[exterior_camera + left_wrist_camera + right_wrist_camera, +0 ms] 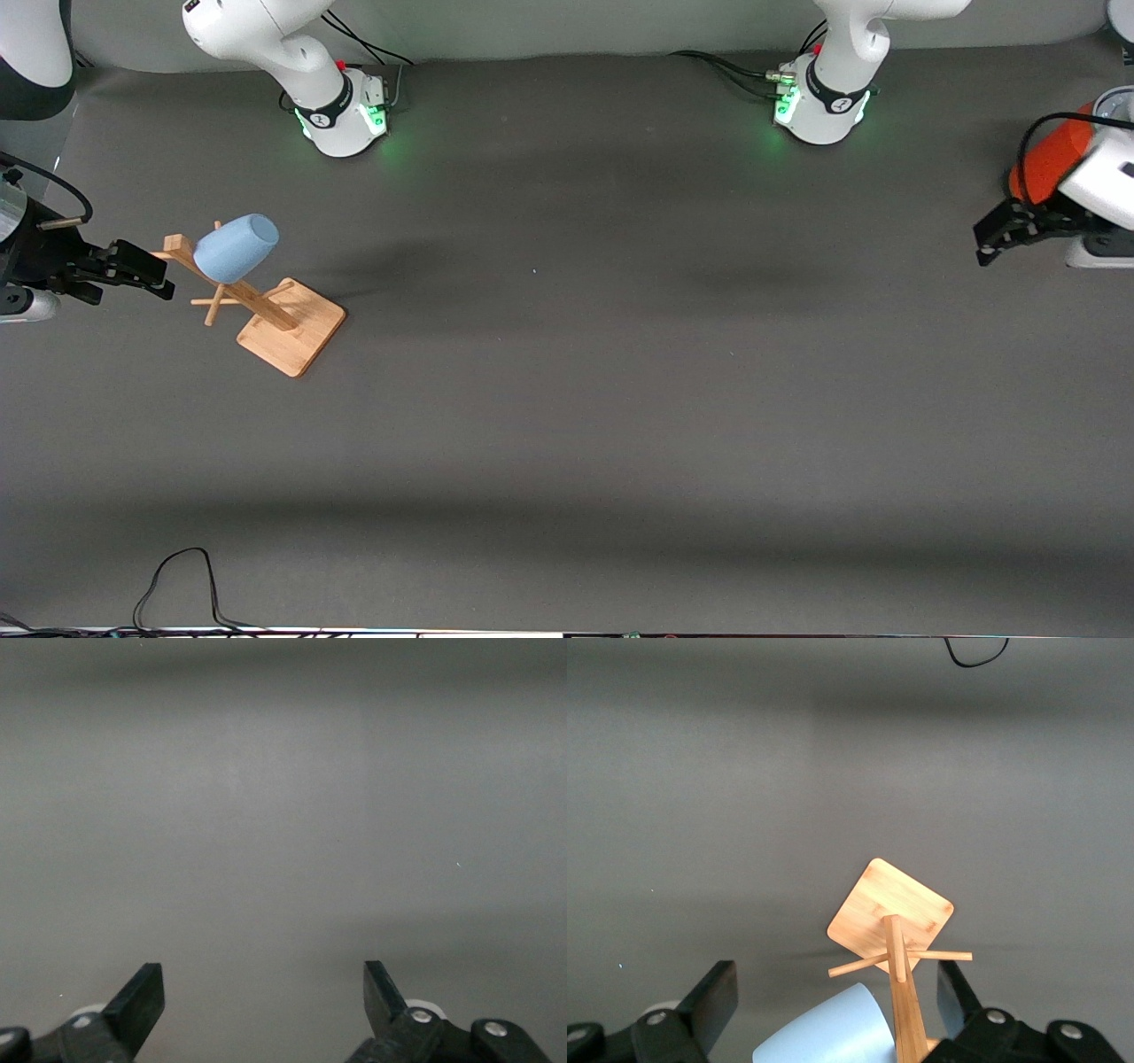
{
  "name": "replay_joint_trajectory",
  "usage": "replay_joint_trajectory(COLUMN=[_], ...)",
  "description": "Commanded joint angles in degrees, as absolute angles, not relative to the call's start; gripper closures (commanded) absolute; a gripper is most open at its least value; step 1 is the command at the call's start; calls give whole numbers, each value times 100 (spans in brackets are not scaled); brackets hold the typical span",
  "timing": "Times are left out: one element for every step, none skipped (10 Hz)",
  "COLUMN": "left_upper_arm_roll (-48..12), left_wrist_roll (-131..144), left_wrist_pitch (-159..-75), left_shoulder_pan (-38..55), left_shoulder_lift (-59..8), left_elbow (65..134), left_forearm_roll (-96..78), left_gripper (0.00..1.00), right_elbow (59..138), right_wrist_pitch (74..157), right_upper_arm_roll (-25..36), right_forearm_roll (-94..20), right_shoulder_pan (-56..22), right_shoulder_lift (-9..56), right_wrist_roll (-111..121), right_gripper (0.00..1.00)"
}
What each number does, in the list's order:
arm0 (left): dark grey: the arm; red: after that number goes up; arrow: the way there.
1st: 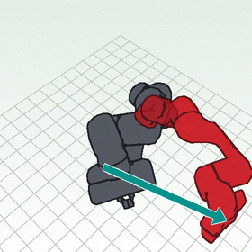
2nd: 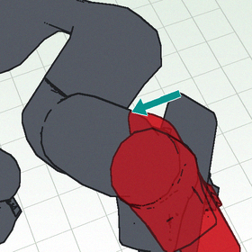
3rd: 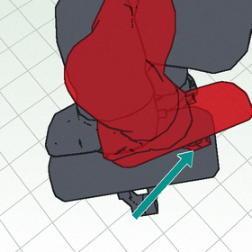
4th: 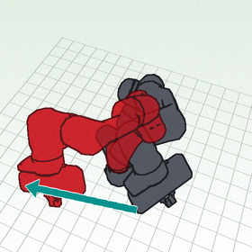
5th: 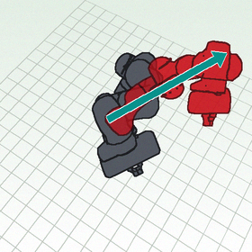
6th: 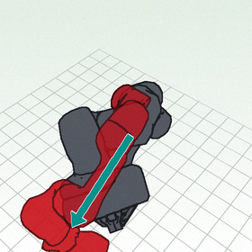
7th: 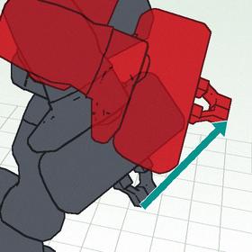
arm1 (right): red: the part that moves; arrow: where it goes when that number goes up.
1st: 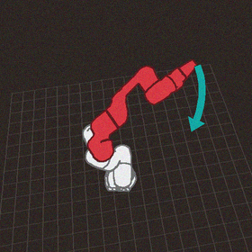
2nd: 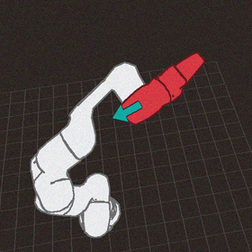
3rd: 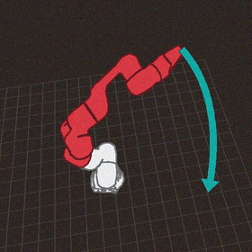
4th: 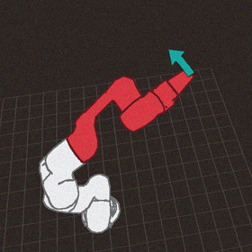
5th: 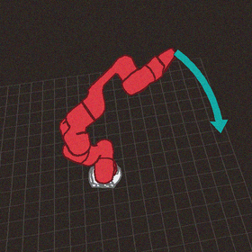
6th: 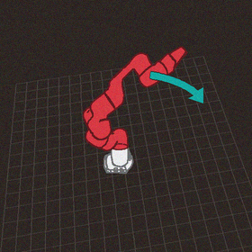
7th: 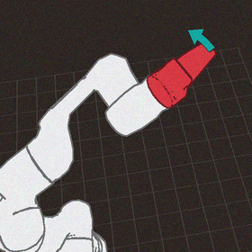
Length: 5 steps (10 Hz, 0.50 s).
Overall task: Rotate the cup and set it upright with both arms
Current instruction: 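Reach the right gripper to the blue cup hanging on the wooden stand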
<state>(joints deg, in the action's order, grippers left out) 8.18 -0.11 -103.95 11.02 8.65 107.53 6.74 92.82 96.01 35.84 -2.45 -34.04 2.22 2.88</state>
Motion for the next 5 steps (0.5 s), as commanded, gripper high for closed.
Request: replay_joint_trajectory(left_upper_arm_roll=[704,625,624,624,624], left_wrist_roll=[610,659,650,650,633], left_wrist_pitch=[-10425,-10415,-10424,-10424,-10424], left_shoulder_pan=[1204,1187,1187,1187,1187], left_shoulder_lift=[914,923,923,923,923], left_elbow=[10881,10881,10863,10863,10855], left_forearm_roll=[783,782,765,730,721], left_gripper=[0,0,0,0,0], right_elbow=[9097,9105,9079,9149,9228], right_wrist_pitch=[9466,9414,9117,8871,8520], right_upper_arm_roll=[3630,3621,3638,3647,3647], right_forearm_roll=[-228,-237,-246,-411,-604], right_shoulder_pan=[-3454,-3532,-3655,-3674,-3674], right_shoulder_lift=[299,264,238,185,115], right_wrist_roll=[413,300,-154,-1220,-2501], right_gripper=[0,0,0,0,0])
